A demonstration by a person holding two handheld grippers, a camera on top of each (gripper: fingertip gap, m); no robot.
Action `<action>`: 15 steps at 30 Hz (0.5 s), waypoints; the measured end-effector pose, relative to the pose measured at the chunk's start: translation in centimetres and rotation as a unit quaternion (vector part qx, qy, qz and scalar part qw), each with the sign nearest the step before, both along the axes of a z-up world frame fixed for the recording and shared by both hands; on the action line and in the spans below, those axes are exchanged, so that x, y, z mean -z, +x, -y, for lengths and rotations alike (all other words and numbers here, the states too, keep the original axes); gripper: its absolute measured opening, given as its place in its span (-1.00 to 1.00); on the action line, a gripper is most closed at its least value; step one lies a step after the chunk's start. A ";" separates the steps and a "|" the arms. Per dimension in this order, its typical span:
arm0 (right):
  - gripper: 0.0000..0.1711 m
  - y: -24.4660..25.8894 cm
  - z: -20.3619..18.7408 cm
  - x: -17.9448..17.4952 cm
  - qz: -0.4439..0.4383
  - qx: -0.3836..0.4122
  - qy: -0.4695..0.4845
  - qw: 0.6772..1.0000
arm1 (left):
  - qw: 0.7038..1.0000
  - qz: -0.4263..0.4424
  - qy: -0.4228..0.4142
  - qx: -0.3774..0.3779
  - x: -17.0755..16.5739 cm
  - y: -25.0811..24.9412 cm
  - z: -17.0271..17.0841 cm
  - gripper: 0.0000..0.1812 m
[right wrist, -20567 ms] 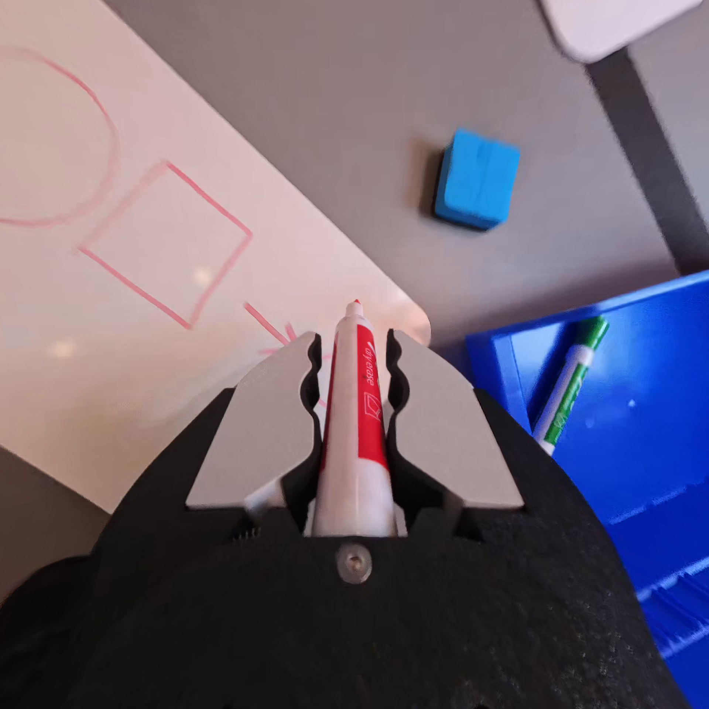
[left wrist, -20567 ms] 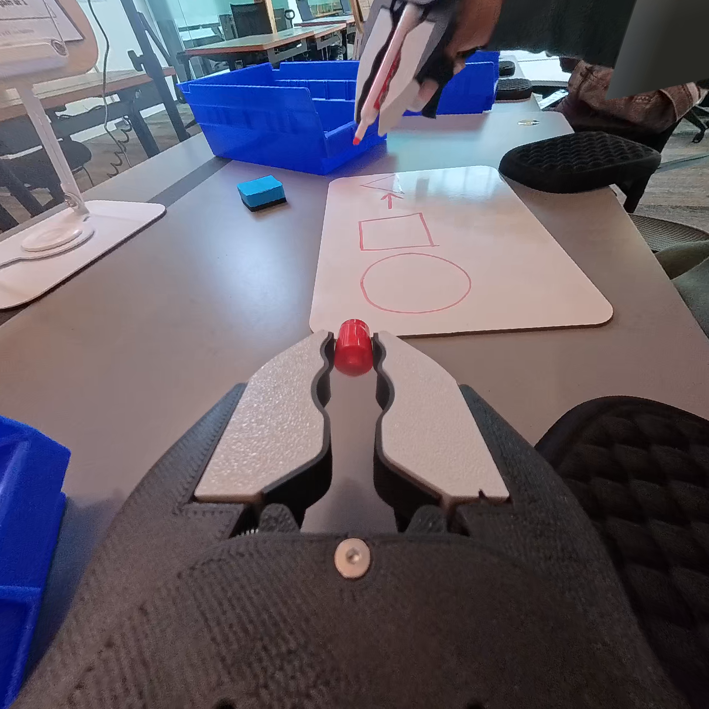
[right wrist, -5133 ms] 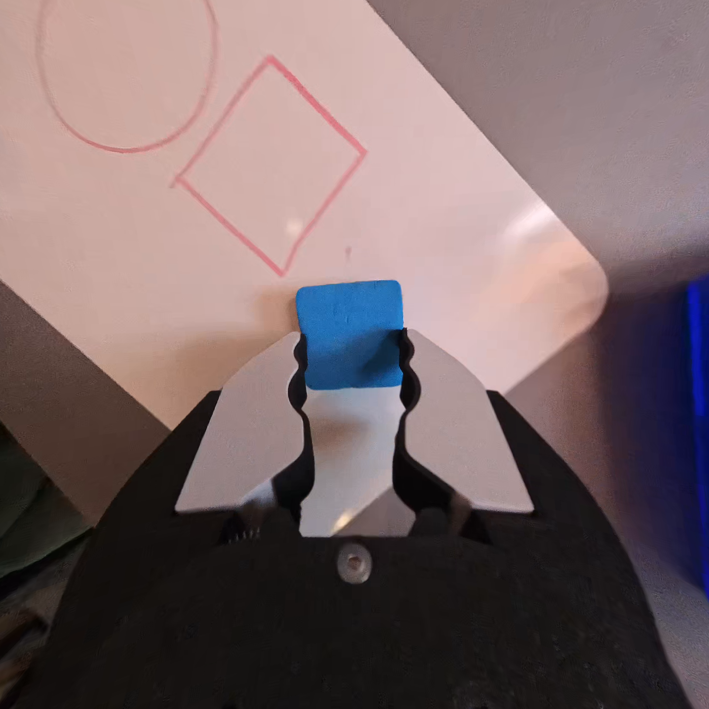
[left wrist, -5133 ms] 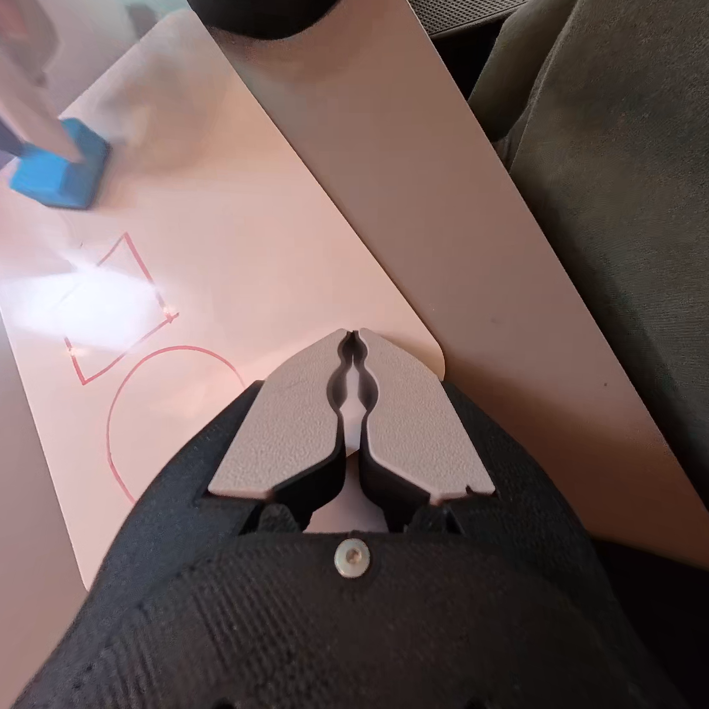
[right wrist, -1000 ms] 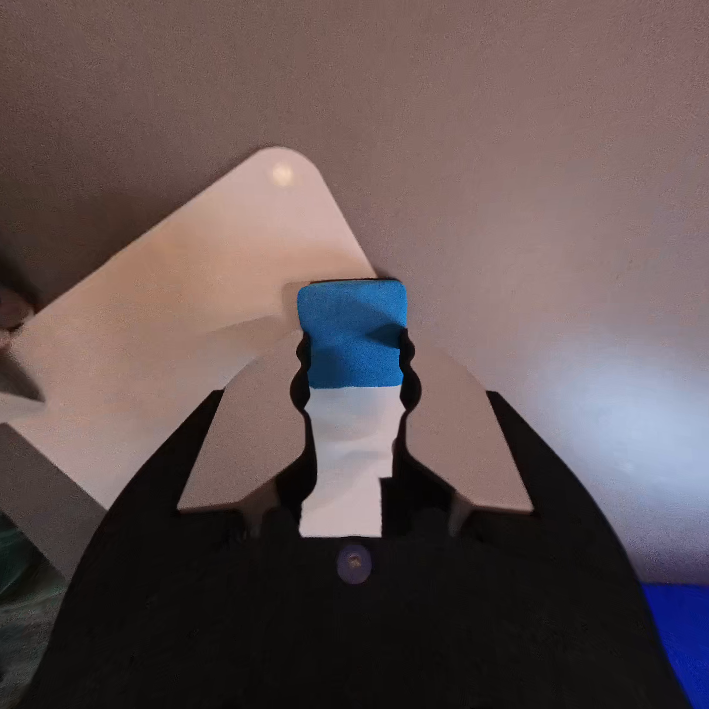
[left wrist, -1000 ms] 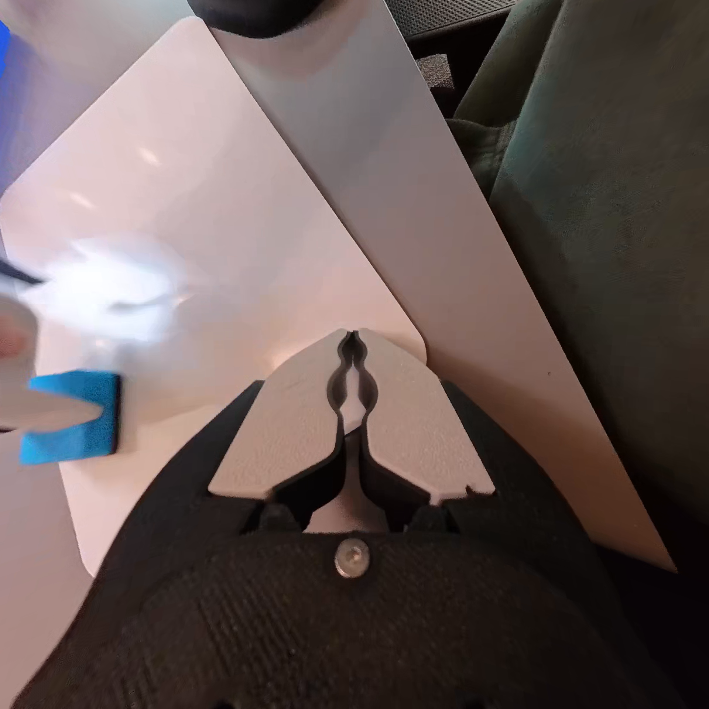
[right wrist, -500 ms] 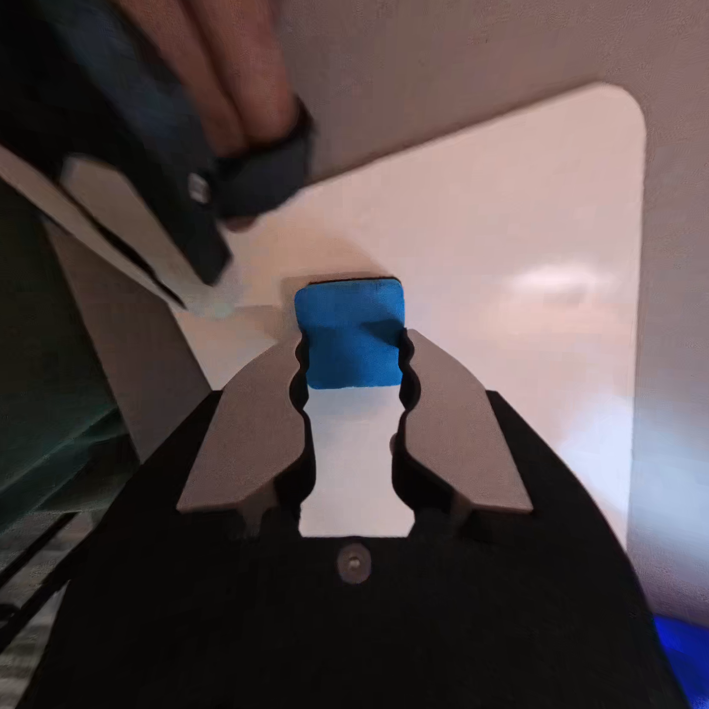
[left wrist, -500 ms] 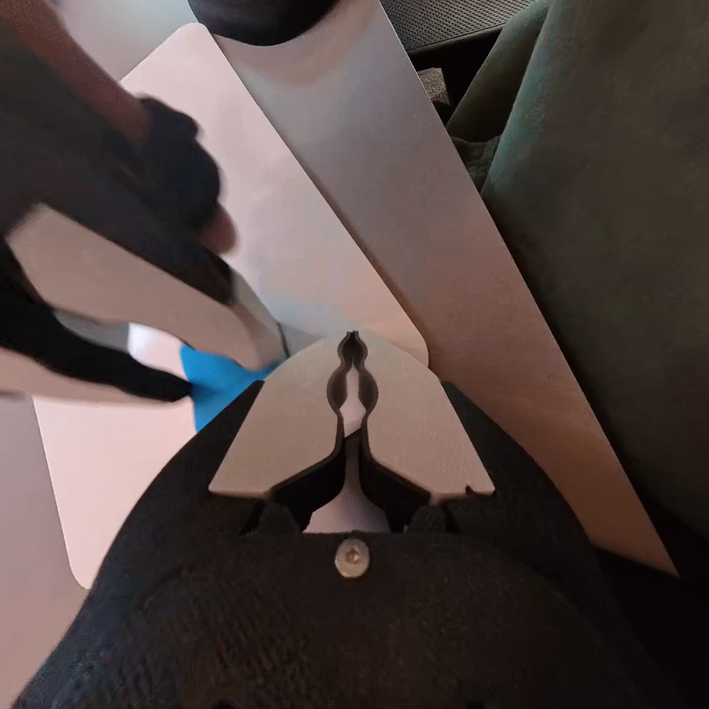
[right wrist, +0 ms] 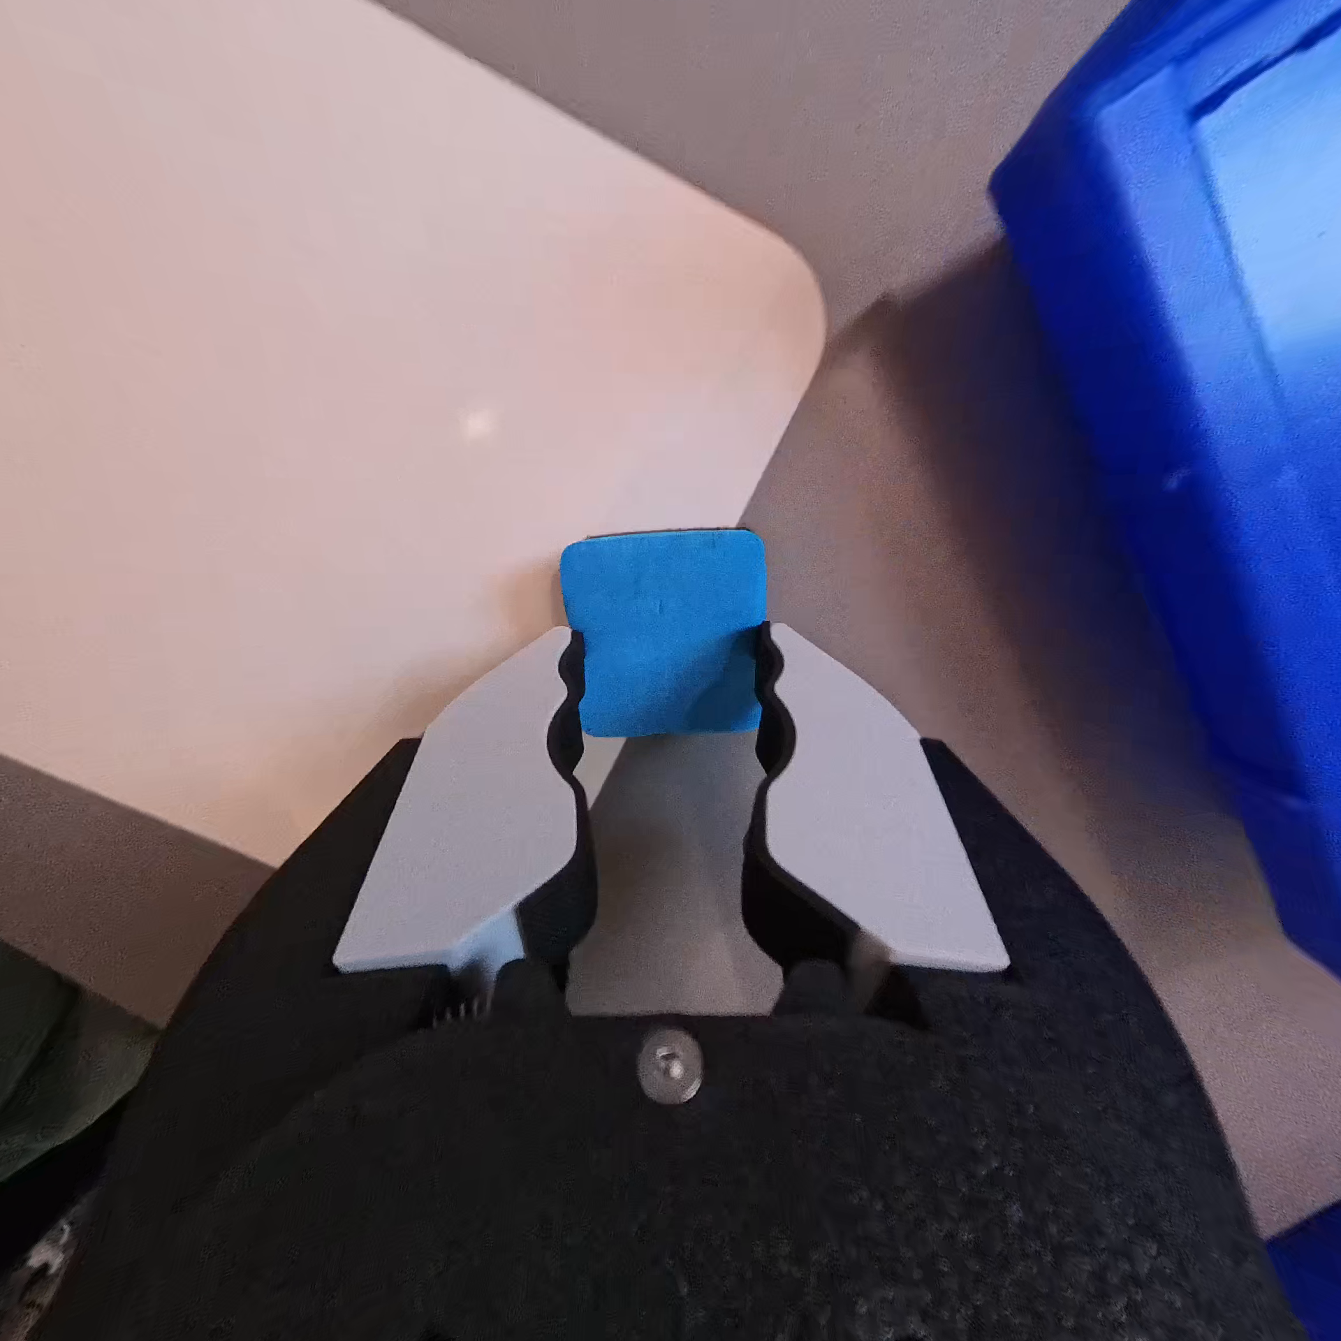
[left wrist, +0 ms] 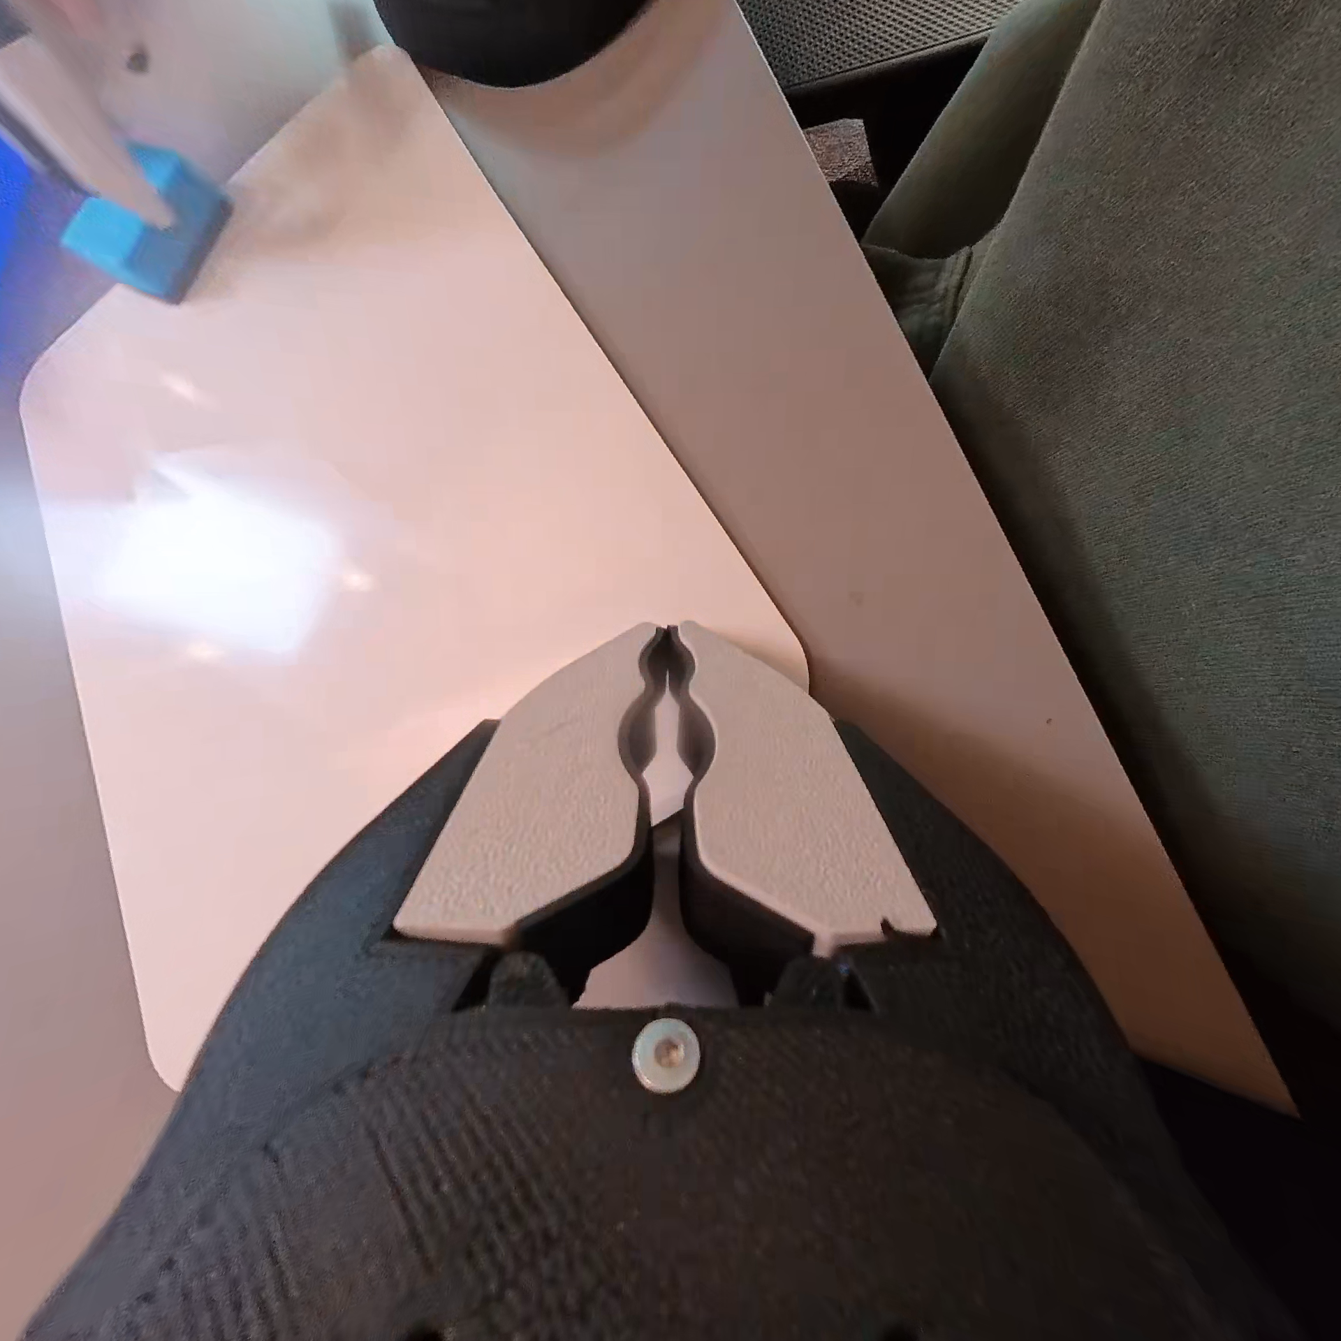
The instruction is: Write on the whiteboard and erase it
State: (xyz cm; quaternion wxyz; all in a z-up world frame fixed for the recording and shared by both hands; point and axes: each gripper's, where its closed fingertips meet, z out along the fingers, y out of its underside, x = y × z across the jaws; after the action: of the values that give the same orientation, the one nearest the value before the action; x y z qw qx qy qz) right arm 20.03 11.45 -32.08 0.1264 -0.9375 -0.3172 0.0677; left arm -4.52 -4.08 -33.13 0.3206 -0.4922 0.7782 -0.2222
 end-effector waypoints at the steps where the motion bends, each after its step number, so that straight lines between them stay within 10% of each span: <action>1: -0.46 -0.7 1.8 0.0 -0.001 -0.014 -0.001 1.000 | 1.000 0.001 0.001 -0.001 0.0 0.0 0.0 -0.99; 9: -0.46 -13.7 15.5 -0.3 -0.022 -0.252 -0.015 0.967 | 1.000 -0.002 -0.019 -0.006 0.0 0.0 0.0 -1.00; 15: -0.46 -10.5 7.2 -5.9 -0.156 -0.109 0.130 0.973 | 0.994 0.077 -0.067 -0.041 -2.4 0.0 -1.7 -1.00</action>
State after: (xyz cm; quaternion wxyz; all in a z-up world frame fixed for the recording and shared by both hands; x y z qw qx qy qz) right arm 9.58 4.30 -26.14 0.2864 -0.8507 -0.4003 0.1844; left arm -4.54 -2.40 -30.75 0.3550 -0.5251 0.7140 -0.2975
